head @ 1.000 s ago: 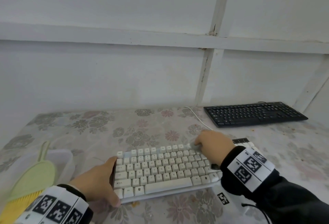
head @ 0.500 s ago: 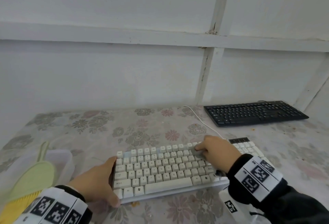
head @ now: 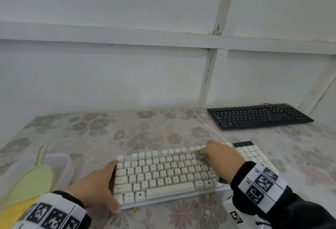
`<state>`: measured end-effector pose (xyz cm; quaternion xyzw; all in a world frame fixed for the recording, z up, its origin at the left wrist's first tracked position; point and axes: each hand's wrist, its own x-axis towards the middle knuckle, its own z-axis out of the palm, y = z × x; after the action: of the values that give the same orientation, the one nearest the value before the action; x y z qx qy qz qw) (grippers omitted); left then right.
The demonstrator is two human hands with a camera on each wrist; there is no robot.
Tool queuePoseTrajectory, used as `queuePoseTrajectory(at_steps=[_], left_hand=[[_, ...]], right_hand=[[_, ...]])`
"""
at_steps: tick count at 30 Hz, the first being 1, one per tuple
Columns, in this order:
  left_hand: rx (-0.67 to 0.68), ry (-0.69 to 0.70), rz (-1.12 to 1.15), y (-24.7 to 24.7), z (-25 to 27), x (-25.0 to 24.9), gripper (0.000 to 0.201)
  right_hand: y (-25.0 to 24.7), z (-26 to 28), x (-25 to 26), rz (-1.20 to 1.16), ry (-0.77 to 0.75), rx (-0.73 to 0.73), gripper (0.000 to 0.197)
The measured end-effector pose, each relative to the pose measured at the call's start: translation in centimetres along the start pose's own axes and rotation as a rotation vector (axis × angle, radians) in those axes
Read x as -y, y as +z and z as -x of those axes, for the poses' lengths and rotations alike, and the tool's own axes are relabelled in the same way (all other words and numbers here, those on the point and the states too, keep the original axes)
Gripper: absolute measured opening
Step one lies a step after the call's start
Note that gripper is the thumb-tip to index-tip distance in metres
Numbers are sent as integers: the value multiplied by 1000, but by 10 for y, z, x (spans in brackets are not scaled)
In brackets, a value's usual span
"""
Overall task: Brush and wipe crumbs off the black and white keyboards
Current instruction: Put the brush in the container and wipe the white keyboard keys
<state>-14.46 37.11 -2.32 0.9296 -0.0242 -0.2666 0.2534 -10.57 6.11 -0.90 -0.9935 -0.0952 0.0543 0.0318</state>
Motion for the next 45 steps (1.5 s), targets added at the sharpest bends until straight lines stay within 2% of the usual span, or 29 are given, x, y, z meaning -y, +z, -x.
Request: queuePoseTrajectory(at_steps=[4,9,12,17,20,25,28,33,35,40,45], left_hand=[[0,-6,4,1,-1,1,121],[0,-14,-8,1,-1,0,121],[1,-18,-3,1,-1,1,121],[4,-21,-18,1,-2,2,124],[9,-4,-18,1,0,-2,116],[5,-5,-4,0,1,-4,114],[3,0,-6,0,2,-5,113],[0,4,-7,0,2,-4,113],[2,3,-11,0,2,-4,112],[11,3,-1,0,1,-3,114],[11,-4,-3,0,2,-2,117]], right_hand=[[-11,-3,-30,24,78,59,26],[-18,-1,-41,20,28,-60,29],[-10,4,-46,56,1,-15,27],[-7,4,-74,126,144,-9,21],[-12,0,-83,132,208,46,17],[-19,-1,-68,45,78,8,28],[-15,5,-57,81,21,31,26],[-16,1,-77,107,218,30,20],[-18,-2,-78,122,206,24,20],[-15,2,-65,88,54,62,26],[-25,-5,-85,81,173,89,25]])
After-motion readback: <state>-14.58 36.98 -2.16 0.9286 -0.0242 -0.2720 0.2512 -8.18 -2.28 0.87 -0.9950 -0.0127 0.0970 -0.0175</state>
